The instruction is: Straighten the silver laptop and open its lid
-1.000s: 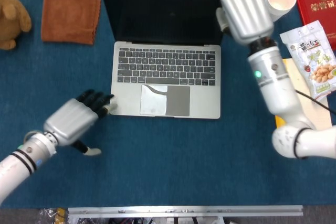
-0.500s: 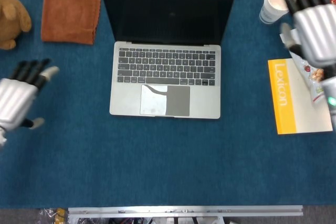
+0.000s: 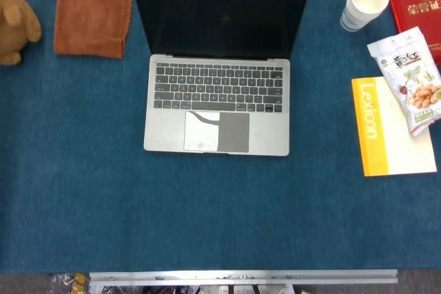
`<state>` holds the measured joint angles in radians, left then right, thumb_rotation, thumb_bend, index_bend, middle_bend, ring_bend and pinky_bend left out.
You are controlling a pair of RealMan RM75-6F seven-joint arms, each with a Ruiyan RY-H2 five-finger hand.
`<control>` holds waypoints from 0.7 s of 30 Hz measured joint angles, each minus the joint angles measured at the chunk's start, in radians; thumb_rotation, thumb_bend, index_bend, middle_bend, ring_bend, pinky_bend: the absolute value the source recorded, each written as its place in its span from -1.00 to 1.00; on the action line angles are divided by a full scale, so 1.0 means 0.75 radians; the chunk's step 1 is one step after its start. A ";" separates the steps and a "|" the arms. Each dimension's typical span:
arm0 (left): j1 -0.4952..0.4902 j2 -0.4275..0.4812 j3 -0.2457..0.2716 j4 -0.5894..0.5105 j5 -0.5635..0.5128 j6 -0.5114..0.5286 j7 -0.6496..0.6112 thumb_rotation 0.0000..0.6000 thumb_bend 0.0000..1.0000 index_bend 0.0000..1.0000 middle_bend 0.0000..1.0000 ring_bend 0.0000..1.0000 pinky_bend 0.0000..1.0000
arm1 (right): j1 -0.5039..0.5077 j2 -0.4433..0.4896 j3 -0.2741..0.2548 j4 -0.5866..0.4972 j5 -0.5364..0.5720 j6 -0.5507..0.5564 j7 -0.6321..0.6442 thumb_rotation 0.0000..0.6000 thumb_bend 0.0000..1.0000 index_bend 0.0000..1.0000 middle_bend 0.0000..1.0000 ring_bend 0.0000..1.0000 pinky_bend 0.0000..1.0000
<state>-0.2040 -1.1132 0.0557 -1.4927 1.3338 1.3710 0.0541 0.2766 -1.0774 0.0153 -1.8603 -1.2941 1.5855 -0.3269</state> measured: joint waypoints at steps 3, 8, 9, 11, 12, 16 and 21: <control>0.037 -0.020 -0.008 0.034 0.001 0.038 -0.024 1.00 -0.79 -1.00 -1.00 -1.00 -0.91 | -0.062 0.001 -0.024 0.054 -0.020 0.019 0.062 1.00 -0.05 -1.00 -0.99 -1.00 -0.88; 0.084 -0.042 -0.015 0.065 0.028 0.101 -0.061 1.00 -0.79 -1.00 -1.00 -1.00 -0.91 | -0.133 -0.008 -0.050 0.128 -0.035 0.030 0.142 1.00 -0.05 -1.00 -1.00 -1.00 -0.88; 0.094 -0.046 -0.016 0.069 0.032 0.115 -0.065 1.00 -0.79 -1.00 -1.00 -1.00 -0.91 | -0.149 -0.010 -0.054 0.149 -0.037 0.030 0.160 1.00 -0.05 -1.00 -1.00 -1.00 -0.88; 0.123 -0.055 -0.018 0.078 0.041 0.150 -0.073 1.00 -0.79 -1.00 -1.00 -1.00 -0.91 | -0.176 -0.012 -0.059 0.184 -0.034 0.026 0.197 1.00 -0.05 -1.00 -1.00 -1.00 -0.88; 0.136 -0.059 -0.018 0.080 0.045 0.164 -0.077 1.00 -0.79 -1.00 -1.00 -1.00 -0.91 | -0.188 -0.013 -0.060 0.198 -0.033 0.024 0.213 1.00 -0.05 -1.00 -1.00 -1.00 -0.88; 0.175 -0.065 -0.024 0.084 0.063 0.203 -0.096 1.00 -0.79 -1.00 -1.00 -1.00 -0.96 | -0.226 -0.015 -0.058 0.246 -0.030 0.013 0.258 1.00 -0.05 -1.00 -1.00 -1.00 -0.88; 0.194 -0.065 -0.038 0.079 0.086 0.226 -0.104 1.00 -0.79 -1.00 -1.00 -1.00 -0.96 | -0.254 -0.017 -0.037 0.273 -0.030 -0.003 0.290 1.00 -0.05 -1.00 -1.00 -1.00 -0.88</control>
<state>-0.0586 -1.1619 0.0271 -1.4335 1.3984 1.5408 -0.0236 0.0863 -1.0903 -0.0125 -1.6552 -1.3167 1.5831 -0.1097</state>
